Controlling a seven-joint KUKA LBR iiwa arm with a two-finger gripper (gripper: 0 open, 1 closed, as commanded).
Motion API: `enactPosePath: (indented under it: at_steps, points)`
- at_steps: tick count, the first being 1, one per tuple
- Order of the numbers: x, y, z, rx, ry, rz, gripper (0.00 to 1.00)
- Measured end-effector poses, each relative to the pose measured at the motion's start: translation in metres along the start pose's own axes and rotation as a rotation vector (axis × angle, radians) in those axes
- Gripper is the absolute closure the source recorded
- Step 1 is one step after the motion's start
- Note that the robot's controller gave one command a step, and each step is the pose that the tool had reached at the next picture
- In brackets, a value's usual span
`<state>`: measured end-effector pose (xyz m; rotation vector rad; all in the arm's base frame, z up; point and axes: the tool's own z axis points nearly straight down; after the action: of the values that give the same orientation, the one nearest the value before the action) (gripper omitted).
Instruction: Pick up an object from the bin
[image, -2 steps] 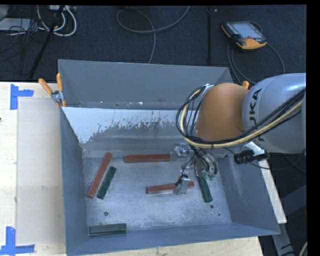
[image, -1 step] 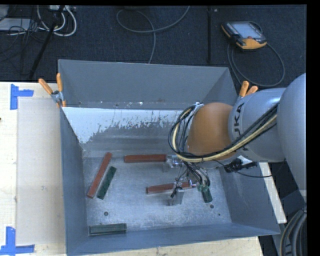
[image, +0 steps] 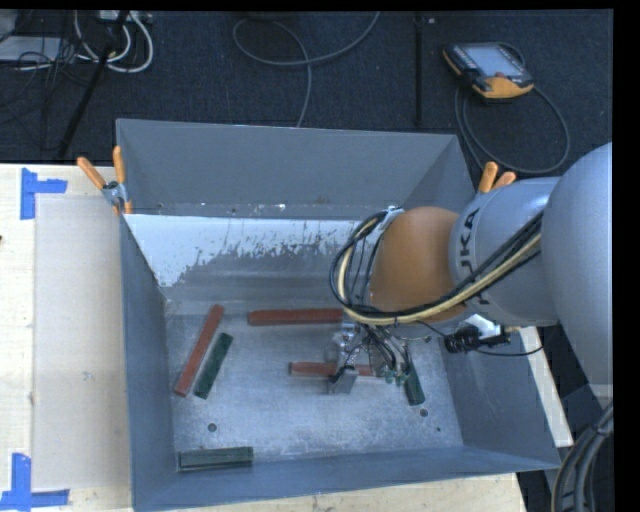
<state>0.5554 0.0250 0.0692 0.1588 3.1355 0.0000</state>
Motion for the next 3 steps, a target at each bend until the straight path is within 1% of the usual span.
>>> enactPosePath:
  at_steps: [1,2,3]
  points:
    - [0.000,0.001,-0.001,0.000,0.000,0.003,1.00]
    - [0.001,0.001,-0.004,0.000,0.005,0.003,1.00]
    - [0.002,0.001,-0.018,0.000,0.007,0.003,1.00]
